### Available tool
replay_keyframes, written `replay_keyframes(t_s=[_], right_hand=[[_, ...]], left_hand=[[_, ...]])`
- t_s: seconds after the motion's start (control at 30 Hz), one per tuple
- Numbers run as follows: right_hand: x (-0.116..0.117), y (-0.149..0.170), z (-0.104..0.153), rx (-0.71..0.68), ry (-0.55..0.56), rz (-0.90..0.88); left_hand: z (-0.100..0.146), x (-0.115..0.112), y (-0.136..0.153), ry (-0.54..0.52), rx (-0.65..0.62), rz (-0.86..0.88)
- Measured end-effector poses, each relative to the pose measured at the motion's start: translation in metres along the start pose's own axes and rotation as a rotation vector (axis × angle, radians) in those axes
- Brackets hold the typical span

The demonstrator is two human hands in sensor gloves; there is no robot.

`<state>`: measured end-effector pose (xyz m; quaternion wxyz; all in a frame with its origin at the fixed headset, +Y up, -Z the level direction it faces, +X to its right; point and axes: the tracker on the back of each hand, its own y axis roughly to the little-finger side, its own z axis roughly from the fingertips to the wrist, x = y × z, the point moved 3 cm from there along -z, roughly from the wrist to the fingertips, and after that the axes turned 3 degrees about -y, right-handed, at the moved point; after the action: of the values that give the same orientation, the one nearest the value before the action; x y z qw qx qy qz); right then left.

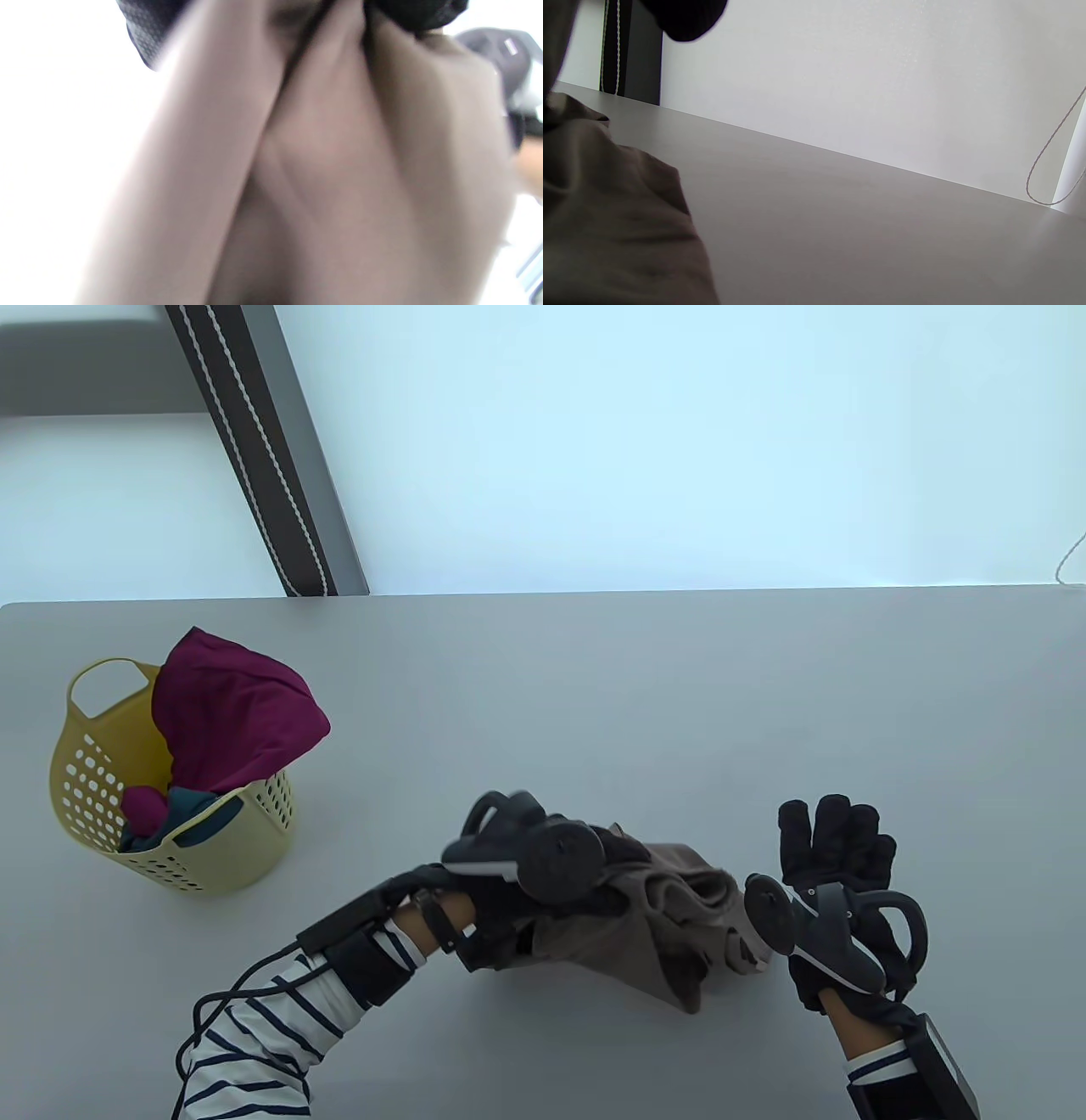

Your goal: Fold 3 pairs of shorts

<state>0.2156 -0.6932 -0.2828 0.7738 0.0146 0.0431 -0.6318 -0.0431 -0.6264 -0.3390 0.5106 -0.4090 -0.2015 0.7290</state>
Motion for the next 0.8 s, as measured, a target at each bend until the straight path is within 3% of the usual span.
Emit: replay_keyframes(t_s=[0.1,0.2,0.27,0.37,0.5,0.57,0.7,0.73,0.8], right_hand=[[-0.001,0.004,-0.001,0.014,0.002,-0.008],[0.000,0.005,-0.001,0.020,-0.006,-0.012],[0.000,0.005,-0.001,0.020,-0.011,-0.010],[0.000,0.004,-0.001,0.014,-0.014,-0.008],[0.001,0.003,-0.001,0.007,-0.028,-0.011],[0.002,0.003,-0.001,0.006,-0.036,-0.012],[0.002,0.003,-0.001,0.008,-0.041,-0.012],[0.002,0.002,-0.001,0.008,-0.042,-0.013],[0.002,0.002,-0.001,0.004,-0.051,-0.014]], left_hand=[[-0.001,0.006,0.060,0.000,0.173,0.182],[-0.004,-0.010,0.120,0.027,0.403,0.264],[-0.003,-0.025,0.156,0.033,0.629,0.236],[-0.002,-0.029,0.177,-0.036,0.848,0.095],[-0.012,-0.021,0.181,-0.080,0.994,-0.163],[-0.019,-0.022,0.188,-0.028,1.074,-0.272],[-0.033,-0.050,0.203,0.373,1.213,-0.369],[-0.036,-0.054,0.203,0.428,1.218,-0.414],[-0.047,-0.054,0.193,0.421,1.203,-0.496]])
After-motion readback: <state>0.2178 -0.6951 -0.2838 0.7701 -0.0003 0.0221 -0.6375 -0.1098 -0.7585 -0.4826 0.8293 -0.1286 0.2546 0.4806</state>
